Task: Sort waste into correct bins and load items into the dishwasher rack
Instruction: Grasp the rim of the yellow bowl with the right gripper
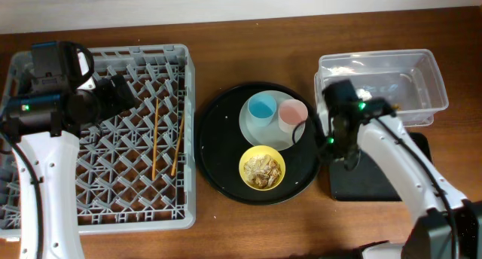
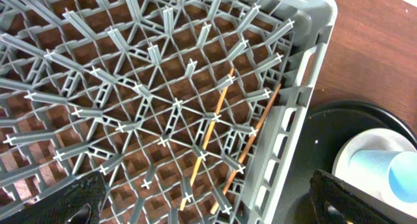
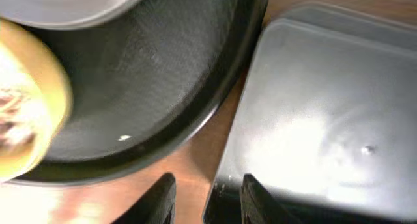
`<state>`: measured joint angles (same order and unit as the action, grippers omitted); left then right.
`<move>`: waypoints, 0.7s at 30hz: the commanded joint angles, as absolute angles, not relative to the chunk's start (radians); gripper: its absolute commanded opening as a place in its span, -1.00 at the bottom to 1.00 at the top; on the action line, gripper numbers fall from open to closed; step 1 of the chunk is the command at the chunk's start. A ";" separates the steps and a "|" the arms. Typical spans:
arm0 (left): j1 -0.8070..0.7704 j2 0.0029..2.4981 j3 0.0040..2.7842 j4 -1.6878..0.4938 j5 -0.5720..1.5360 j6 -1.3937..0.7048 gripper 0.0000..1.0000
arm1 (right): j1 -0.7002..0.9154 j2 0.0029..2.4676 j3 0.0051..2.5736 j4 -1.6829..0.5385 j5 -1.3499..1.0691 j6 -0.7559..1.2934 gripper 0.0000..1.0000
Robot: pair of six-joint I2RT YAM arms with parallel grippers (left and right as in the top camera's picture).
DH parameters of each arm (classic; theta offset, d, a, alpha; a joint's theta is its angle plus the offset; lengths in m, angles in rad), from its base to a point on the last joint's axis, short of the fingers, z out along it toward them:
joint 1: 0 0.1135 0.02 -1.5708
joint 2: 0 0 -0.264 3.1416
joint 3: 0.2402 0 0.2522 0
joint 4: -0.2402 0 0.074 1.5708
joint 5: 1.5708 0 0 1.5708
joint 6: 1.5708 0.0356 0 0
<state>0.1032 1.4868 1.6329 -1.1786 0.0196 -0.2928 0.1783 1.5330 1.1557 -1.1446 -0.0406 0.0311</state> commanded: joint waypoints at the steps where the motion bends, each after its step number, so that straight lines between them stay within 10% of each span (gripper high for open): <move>1: 0.107 1.488 1.642 -1.176 0.023 -0.302 0.99 | 0.185 1.532 1.284 -1.222 -0.293 0.071 -0.20; 9: 0.107 1.488 1.642 -1.176 0.023 -0.302 0.99 | 0.484 1.534 1.238 -1.083 -0.529 0.050 -0.14; 21: 0.107 1.488 1.642 -1.176 0.023 -0.302 0.99 | 0.976 1.685 1.213 -0.799 0.268 0.437 -0.31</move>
<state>0.1032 1.4868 1.6329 -1.1778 0.0196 -0.2928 0.9550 1.6428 1.2251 -0.8093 0.0669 0.3580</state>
